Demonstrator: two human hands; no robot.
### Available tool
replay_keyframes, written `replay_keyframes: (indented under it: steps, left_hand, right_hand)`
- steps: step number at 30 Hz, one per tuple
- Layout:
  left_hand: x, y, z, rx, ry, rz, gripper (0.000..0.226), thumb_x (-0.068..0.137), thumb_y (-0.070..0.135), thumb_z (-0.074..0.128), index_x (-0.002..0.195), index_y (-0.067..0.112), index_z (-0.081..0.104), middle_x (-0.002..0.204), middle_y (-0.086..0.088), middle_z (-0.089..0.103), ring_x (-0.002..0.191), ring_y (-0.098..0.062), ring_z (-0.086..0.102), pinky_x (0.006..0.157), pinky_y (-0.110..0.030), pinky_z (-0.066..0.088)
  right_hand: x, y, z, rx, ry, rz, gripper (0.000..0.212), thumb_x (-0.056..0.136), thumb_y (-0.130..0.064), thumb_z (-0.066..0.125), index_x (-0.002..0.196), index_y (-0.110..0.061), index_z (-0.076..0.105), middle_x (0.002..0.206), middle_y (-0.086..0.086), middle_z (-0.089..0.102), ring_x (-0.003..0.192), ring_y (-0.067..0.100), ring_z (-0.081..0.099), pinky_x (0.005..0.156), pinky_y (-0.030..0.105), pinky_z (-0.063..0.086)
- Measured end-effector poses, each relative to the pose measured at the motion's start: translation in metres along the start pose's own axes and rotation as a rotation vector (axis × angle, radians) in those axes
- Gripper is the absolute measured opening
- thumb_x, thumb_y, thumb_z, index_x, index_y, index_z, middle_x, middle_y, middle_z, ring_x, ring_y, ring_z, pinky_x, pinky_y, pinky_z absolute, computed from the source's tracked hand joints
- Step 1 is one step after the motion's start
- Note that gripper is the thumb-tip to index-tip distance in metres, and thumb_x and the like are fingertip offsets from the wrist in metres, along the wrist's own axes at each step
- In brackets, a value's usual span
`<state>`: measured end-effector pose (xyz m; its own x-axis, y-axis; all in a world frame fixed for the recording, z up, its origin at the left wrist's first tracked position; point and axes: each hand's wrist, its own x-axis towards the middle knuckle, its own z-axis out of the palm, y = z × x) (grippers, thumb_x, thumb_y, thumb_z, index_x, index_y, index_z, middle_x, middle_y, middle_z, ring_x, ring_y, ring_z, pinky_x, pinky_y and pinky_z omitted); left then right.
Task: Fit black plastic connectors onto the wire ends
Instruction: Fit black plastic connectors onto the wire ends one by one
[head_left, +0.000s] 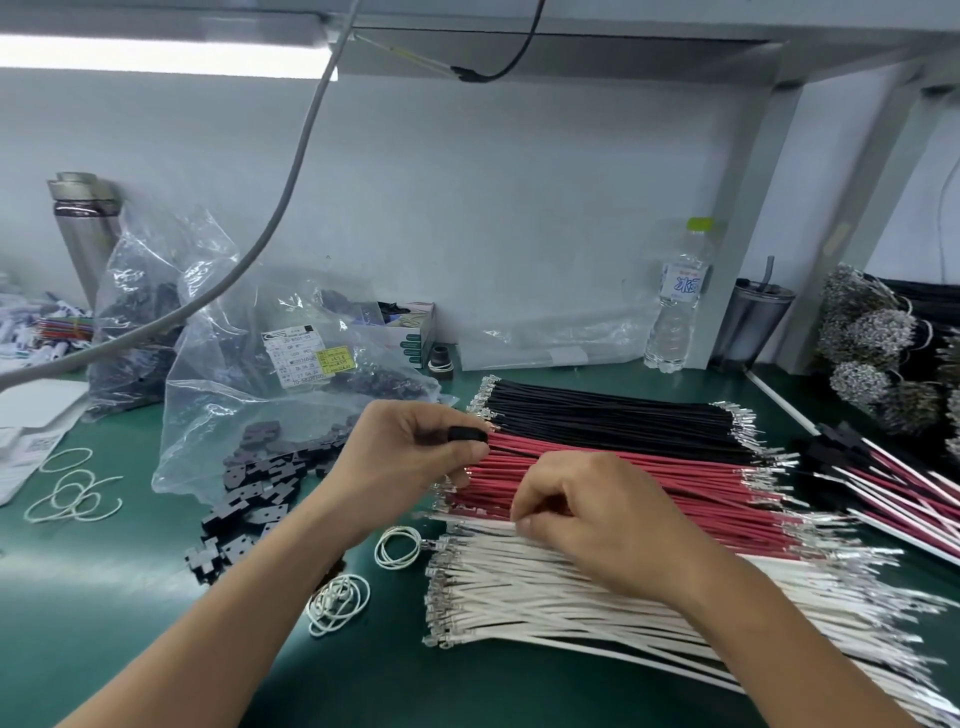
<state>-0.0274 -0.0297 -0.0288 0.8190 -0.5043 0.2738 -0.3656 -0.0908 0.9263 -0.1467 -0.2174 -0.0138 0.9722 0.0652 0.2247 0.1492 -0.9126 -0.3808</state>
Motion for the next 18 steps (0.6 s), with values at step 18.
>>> replay_keyframes:
  steps: [18]
  left_hand:
    - [-0.004,0.009,-0.002,-0.168,-0.091,-0.034,0.024,0.072,0.011,0.084,0.096,0.014,0.084,0.089,-0.015,0.079,0.068,-0.022,0.075,0.069,-0.023,0.06]
  right_hand:
    - [-0.001,0.012,-0.007,0.062,0.416,-0.057,0.008,0.091,-0.038,0.066,0.084,-0.035,0.066,0.087,-0.017,0.057,0.082,0.006,0.059,0.069,0.03,0.05]
